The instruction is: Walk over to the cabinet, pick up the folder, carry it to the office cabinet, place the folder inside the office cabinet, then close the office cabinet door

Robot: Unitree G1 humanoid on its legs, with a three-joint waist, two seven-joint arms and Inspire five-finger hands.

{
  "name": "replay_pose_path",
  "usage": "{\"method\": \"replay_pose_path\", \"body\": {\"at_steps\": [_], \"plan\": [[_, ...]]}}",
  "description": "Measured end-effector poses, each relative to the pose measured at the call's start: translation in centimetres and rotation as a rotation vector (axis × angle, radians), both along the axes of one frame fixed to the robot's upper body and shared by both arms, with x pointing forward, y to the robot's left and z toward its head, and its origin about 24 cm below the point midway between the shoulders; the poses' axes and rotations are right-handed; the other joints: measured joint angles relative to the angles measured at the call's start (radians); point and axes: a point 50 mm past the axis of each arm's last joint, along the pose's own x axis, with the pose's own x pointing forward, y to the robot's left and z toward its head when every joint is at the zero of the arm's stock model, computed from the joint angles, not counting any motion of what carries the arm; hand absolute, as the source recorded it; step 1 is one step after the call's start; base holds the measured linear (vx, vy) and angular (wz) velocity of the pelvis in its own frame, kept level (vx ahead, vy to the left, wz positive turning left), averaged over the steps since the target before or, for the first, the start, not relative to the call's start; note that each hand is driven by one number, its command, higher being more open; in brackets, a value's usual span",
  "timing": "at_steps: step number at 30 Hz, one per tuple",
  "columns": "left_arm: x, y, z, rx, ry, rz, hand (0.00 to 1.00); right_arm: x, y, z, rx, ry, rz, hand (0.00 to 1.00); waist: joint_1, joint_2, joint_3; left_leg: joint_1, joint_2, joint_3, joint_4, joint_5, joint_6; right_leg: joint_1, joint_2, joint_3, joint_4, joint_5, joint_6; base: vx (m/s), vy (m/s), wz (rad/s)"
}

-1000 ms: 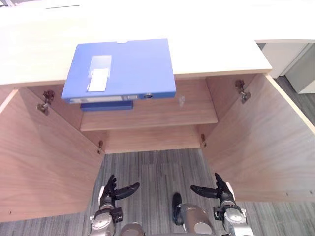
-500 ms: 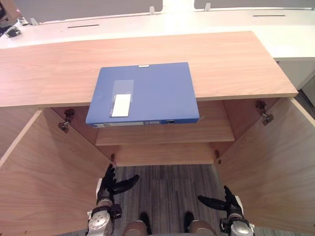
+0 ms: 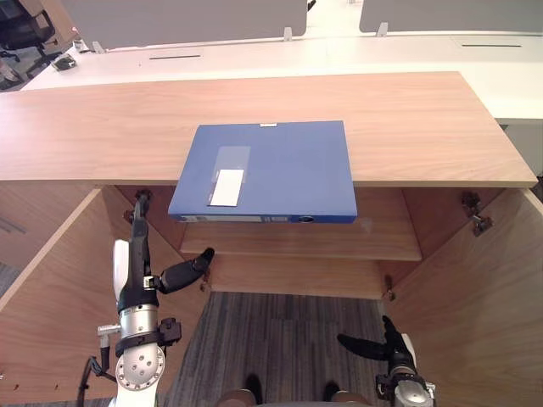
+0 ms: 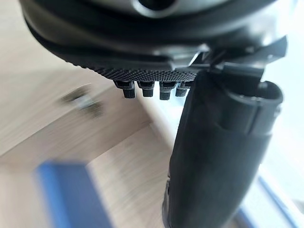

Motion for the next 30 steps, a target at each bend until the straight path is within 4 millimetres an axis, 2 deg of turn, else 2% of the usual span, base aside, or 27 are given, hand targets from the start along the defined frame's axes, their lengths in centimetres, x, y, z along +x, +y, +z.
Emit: {"method": "replay_pose_path", "body": {"at_steps": [2, 5, 13, 14, 17, 21, 26, 30], "plan": [[0.1, -1.3, 0.9, 0.082, -0.041, -0.065, 1.00, -0.1, 0.3, -0.1, 0.000, 0.006, 0.022, 1.00, -0.002, 0.000, -0.005, 0.001, 0.001, 0.000, -0.003, 0.000, 0.000, 0.001, 0.002, 0.001, -0.003, 0.000, 0.000, 0.00, 0.000, 0.00], [0.5, -2.6, 1.2, 0.174, -0.057, -0.151, 1.00, -0.6, 0.5, -0.3, 0.002, 0.021, 0.031, 1.00, -0.007, 0.000, -0.023, 0.005, 0.003, 0.006, -0.007, 0.000, 0.000, 0.001, 0.005, 0.010, -0.005, 0.000, 0.000, 0.01, -0.004, -0.05], [1.5, -4.3, 2.0, 0.394, -0.100, -0.254, 1.00, -1.6, 0.6, -0.7, -0.009, 0.056, 0.059, 1.00, -0.027, -0.004, -0.038, 0.032, 0.011, 0.050, -0.026, -0.002, -0.003, -0.002, 0.014, 0.057, -0.004, 0.000, -0.001, -0.01, -0.003, -0.16], [1.7, -4.3, 2.1, 0.411, -0.104, -0.261, 0.00, -1.6, 0.6, -0.7, -0.011, 0.059, 0.064, 1.00, -0.028, -0.005, -0.041, 0.032, 0.011, 0.052, -0.028, -0.002, -0.003, -0.004, 0.015, 0.059, -0.004, 0.000, -0.001, 0.00, -0.001, -0.18], [2.5, -4.4, 2.1, 0.495, -0.106, -0.247, 0.00, -1.7, 0.6, -0.7, -0.009, 0.063, 0.069, 1.00, -0.045, -0.006, -0.057, 0.039, 0.013, 0.065, -0.037, -0.002, -0.003, -0.009, 0.019, 0.071, -0.004, 0.000, -0.002, 0.02, -0.005, -0.11], [4.2, -3.7, 1.3, 0.594, -0.055, -0.198, 0.00, -1.6, 0.6, -0.7, -0.005, 0.062, 0.073, 1.00, -0.051, -0.009, -0.063, 0.050, 0.016, 0.072, -0.046, -0.002, -0.004, -0.009, 0.023, 0.078, -0.004, 0.002, -0.005, 0.01, -0.010, -0.08], [5.1, -3.4, 2.8, 0.663, -0.143, -0.150, 0.00, -1.6, 0.6, -0.7, 0.002, 0.063, 0.076, 1.00, -0.052, -0.022, -0.075, 0.065, 0.012, 0.079, -0.073, 0.005, -0.005, -0.008, 0.023, 0.085, -0.015, 0.006, -0.007, 0.00, 0.004, -0.03], [5.4, -3.2, 3.7, 0.643, -0.181, -0.121, 0.00, -1.4, 0.7, -0.6, 0.012, 0.055, 0.081, 1.00, -0.053, -0.028, -0.078, 0.066, 0.010, 0.090, -0.075, 0.005, -0.004, -0.007, 0.023, 0.097, -0.031, 0.014, -0.003, 0.00, 0.010, -0.09]]}}
